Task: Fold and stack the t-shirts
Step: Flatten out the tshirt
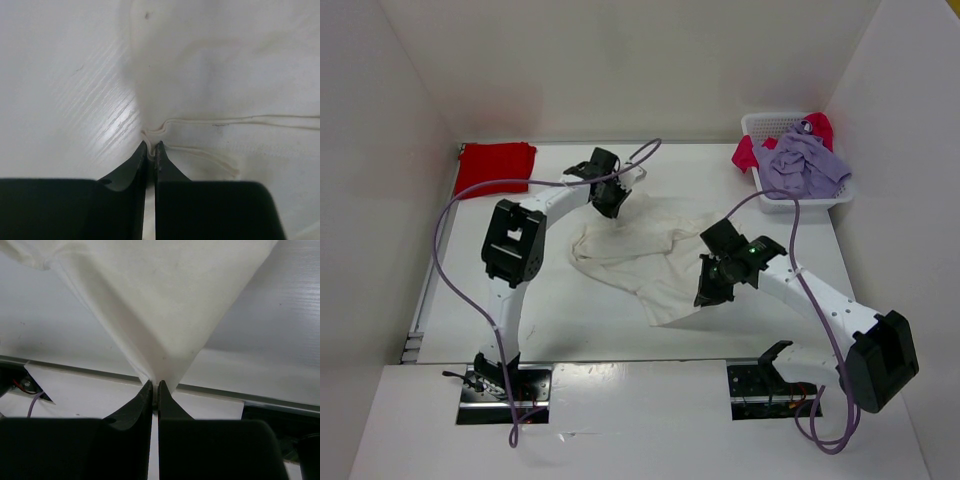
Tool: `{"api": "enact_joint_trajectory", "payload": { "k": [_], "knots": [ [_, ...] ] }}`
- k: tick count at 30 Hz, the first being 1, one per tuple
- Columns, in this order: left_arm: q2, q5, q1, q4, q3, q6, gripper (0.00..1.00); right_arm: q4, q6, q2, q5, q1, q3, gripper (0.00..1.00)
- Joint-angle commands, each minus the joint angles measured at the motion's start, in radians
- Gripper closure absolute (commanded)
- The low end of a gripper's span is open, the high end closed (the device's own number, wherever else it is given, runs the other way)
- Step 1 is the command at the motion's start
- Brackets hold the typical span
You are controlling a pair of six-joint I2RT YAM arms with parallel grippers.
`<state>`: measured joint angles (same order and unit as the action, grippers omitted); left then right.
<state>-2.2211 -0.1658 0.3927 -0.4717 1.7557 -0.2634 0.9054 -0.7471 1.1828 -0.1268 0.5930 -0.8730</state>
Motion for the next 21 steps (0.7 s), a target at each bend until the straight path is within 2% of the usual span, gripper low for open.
{"api": "enact_joint_trajectory", "payload": {
  "k": [1,4,8,9,10,13,15,17,20,21],
  "knots": [
    [0.119,0.046,-0.014,0.001,-0.01,0.02,1.0,0.02,-0.011,-0.011,0.015,-0.036,-0.014,1.0],
    [0.184,0.046,-0.047,-0.027,-0.001,0.041,1.0,-0.005,0.015,0.02,0.015,-0.085,-0.108,1.0],
    [0.282,0.046,-0.141,-0.088,0.076,0.041,1.0,-0.005,0.147,0.119,0.006,-0.238,-0.398,1.0],
    [0.299,0.046,-0.203,-0.116,0.099,0.041,1.0,0.01,0.199,0.147,0.024,-0.301,-0.464,1.0],
    [0.316,0.046,-0.236,-0.131,0.125,0.041,1.0,0.03,0.219,0.2,0.042,-0.324,-0.597,1.0],
    [0.391,0.016,-0.357,-0.186,0.182,0.015,1.0,0.101,0.267,0.26,0.127,-0.36,-0.798,1.0],
    [0.425,0.002,-0.396,-0.228,0.151,-0.049,0.99,0.121,0.279,0.261,0.127,-0.36,-0.834,1.0],
    [0.486,-0.038,-0.416,-0.24,0.072,-0.097,0.94,0.121,0.279,0.242,0.098,-0.36,-0.793,1.0],
    [0.567,-0.092,-0.407,-0.254,-0.157,-0.158,0.85,0.043,0.266,0.16,-0.014,-0.36,-0.615,1.0],
    [0.583,-0.103,-0.407,-0.254,-0.214,-0.168,0.78,0.017,0.255,0.132,-0.043,-0.36,-0.56,1.0]
  ]
}}
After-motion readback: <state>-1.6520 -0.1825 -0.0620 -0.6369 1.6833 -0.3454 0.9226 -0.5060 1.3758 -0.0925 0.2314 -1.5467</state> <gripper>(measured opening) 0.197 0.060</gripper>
